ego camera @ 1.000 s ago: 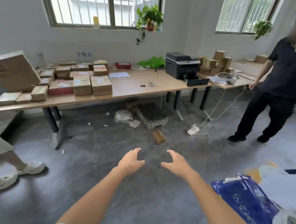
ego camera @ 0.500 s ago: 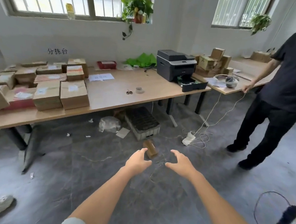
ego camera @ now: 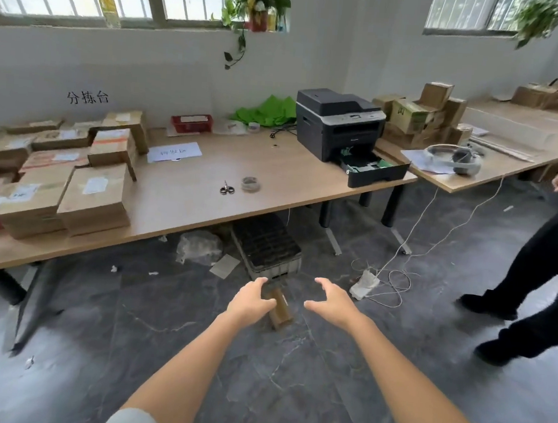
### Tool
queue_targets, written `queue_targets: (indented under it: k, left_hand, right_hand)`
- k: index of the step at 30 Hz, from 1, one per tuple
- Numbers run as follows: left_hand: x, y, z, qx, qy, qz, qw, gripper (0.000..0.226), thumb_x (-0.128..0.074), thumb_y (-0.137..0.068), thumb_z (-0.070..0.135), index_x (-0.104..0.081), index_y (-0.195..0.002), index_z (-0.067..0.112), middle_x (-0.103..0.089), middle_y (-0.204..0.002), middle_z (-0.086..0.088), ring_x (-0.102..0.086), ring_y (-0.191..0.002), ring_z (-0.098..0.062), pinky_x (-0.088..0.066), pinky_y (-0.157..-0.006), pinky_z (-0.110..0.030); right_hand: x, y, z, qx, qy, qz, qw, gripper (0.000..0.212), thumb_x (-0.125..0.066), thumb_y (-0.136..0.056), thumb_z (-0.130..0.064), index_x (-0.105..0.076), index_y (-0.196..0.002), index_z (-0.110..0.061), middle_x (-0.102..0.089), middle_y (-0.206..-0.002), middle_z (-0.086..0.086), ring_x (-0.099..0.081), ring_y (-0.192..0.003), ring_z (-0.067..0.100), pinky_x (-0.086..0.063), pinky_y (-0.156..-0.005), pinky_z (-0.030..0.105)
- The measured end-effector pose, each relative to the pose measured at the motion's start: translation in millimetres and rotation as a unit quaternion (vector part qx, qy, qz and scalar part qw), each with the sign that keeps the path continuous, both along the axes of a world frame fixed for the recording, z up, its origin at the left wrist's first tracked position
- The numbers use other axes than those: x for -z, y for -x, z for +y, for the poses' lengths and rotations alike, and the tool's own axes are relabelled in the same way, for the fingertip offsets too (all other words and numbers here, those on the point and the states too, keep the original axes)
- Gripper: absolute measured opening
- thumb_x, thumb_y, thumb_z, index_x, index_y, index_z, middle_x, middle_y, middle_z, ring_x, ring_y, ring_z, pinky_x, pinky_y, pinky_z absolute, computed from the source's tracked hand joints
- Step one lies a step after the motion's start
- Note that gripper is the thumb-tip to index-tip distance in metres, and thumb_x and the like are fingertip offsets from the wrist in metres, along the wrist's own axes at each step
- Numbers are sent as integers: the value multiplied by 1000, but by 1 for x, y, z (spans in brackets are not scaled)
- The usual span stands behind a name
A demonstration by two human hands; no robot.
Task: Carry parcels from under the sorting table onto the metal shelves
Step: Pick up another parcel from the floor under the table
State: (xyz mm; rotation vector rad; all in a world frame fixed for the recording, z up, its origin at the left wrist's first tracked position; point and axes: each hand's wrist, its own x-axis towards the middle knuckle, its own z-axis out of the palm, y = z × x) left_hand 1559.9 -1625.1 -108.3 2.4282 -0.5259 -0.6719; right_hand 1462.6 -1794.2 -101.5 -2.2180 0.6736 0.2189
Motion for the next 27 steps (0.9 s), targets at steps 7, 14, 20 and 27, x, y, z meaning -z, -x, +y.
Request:
queue_targets:
  k: [7, 14, 20, 27]
  left_hand:
    - [37, -84, -66, -16, -12, 36, 999, 67, -53, -88, 27, -28, -150, 18, -36, -153, -6, -39, -138, -24, -37, -107, -35]
    - [86, -214, -134, -52, -2, 74, 996, 64, -51, -90, 27, -28, -149, 19, -36, -153, -8, -43, -134, -26, -39, -104, -35]
    - [126, -297, -180, -99, -4, 114, 989, 65, -51, -90, 26, -26, -150, 20, -36, -154, -6, -49, -128, -24, -42, -95, -31]
    - [229, -353, -202, -149, -12, 153, 977, 71, -51, -85, 27, -25, -150, 22, -35, -153, -6, -56, -118, -27, -48, -94, -38]
  right_hand:
    - [22, -100, -77, -40, 2, 29, 999, 77, -63, -79, -38, -29, -146, -23, -38, -148, 10, -39, -135, 27, -37, -108, 42]
    - [59, -229, -156, -61, 6, 63, 996, 72, -61, -83, -35, -28, -146, -24, -38, -149, 8, -42, -133, 27, -37, -105, 38]
    - [96, -336, -209, -101, 0, 104, 989, 70, -61, -85, -34, -28, -146, -24, -36, -150, 8, -41, -133, 26, -37, -106, 39]
    - [208, -413, -245, -125, -22, 136, 983, 69, -61, -86, -30, -28, -147, -23, -36, -150, 9, -41, -132, 27, -38, -100, 34]
